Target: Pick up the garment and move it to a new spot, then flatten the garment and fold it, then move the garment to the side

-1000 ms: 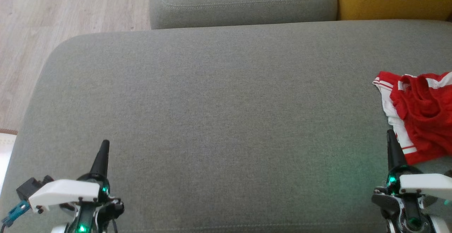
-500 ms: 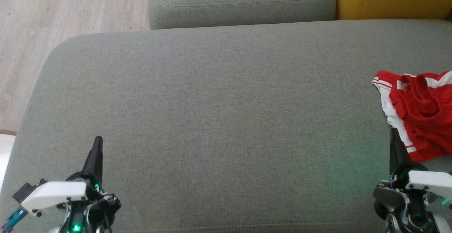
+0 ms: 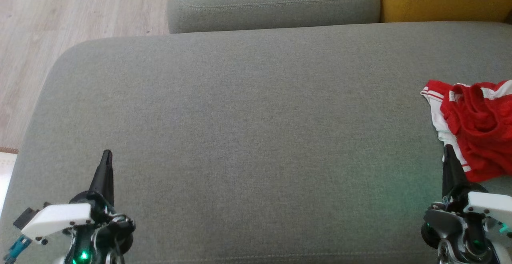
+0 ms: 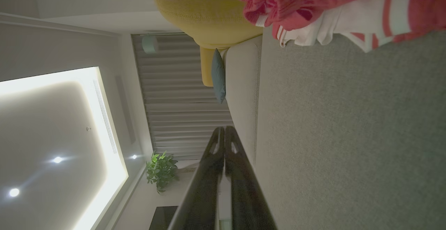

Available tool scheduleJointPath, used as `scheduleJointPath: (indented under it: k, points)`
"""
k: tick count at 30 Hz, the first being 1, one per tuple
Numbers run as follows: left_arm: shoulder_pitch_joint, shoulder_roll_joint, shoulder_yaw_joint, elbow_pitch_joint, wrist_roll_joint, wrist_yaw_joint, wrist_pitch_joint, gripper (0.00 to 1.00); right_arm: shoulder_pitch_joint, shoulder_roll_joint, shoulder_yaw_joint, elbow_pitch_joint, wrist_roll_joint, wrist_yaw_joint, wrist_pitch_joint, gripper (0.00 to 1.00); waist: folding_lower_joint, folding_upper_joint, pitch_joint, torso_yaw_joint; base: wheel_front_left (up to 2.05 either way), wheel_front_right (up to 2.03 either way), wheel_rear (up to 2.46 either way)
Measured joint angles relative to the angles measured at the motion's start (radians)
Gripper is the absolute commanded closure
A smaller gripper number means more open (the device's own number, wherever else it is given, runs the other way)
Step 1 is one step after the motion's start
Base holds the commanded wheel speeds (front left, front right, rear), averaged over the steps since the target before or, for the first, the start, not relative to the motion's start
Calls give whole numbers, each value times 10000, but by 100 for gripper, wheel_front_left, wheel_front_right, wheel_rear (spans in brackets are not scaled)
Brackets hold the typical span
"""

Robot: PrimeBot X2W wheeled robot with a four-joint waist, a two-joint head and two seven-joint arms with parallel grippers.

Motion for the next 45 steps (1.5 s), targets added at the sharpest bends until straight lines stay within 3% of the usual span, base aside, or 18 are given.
scheduleJointPath:
  k: [45]
  points:
    - [-1,-59,174,25,4,0,84,100,0,13,-102,8,-29,0,90,100,0,0,0,1,0,0,0]
